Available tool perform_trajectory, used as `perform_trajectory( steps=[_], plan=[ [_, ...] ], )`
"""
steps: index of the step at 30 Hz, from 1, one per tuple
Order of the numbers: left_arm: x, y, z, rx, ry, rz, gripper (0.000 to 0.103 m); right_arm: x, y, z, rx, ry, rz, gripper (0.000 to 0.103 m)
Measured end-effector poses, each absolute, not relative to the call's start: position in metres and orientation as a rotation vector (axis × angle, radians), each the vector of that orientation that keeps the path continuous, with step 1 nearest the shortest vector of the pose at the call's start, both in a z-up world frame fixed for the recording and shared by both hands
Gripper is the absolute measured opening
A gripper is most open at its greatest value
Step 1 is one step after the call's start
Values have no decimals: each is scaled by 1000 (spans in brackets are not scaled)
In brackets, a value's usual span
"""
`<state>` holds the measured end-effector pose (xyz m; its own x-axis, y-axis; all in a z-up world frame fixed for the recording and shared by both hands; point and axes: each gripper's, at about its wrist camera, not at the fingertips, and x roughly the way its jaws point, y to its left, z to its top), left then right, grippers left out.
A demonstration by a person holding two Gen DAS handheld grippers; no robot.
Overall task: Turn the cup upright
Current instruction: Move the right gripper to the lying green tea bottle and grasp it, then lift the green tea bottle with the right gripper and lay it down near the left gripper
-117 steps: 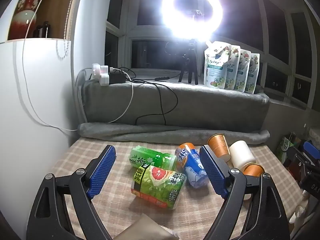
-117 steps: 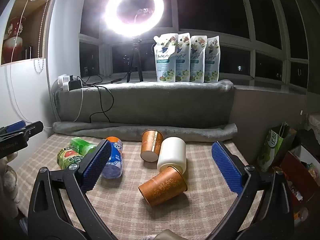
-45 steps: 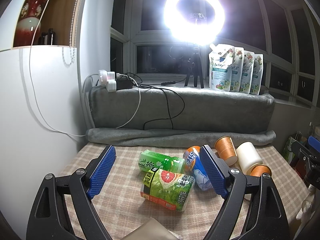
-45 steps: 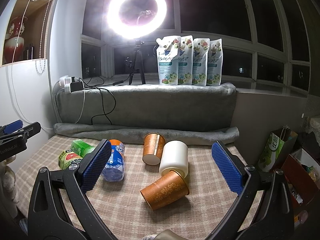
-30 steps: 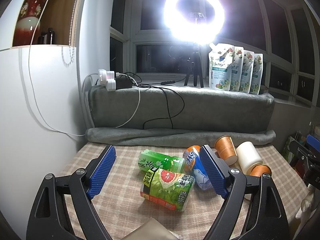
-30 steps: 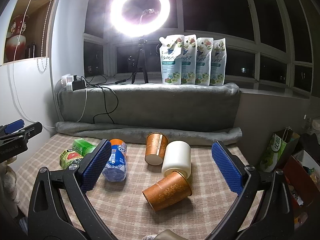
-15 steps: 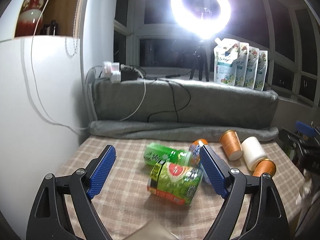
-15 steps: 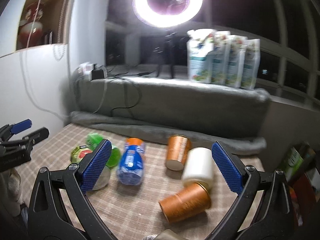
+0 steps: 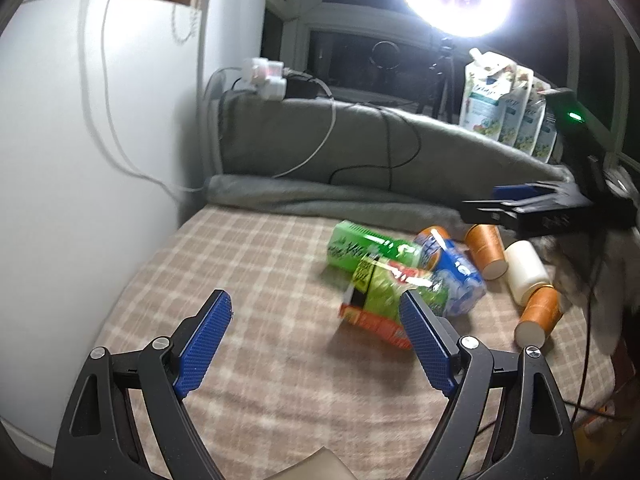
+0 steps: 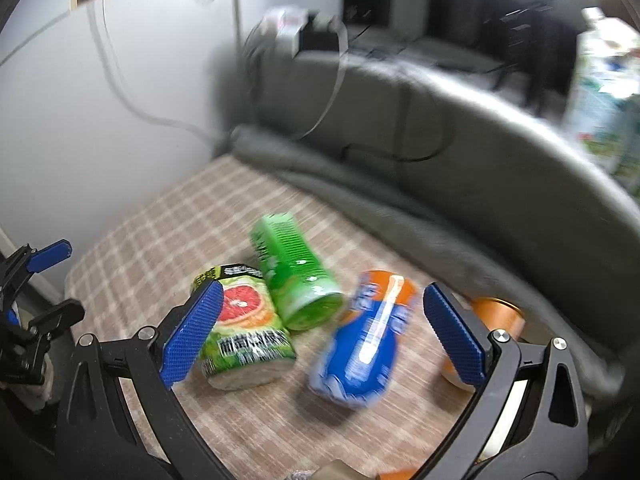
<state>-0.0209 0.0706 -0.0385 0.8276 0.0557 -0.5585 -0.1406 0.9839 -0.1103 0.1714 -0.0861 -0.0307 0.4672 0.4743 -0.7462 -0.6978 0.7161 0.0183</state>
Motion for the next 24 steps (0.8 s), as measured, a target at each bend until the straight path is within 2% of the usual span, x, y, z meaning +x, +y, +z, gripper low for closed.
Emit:
perform_trajectory(
  steps=[5, 9, 12, 24],
  plan=[
    [-24, 83, -45, -177, 603, 137, 86, 214, -55, -58, -299, 960, 773, 102],
    [-23, 90, -47, -190, 606, 154, 86, 234, -35, -77, -310, 1043, 791, 94],
    [-21, 96, -48, -199, 609, 164, 86, 245, -22, -87, -334, 1091, 817, 94],
    [-13, 105, -52, -216, 616, 185, 86, 256, 12, -123, -438, 1185, 846, 84]
  ],
)
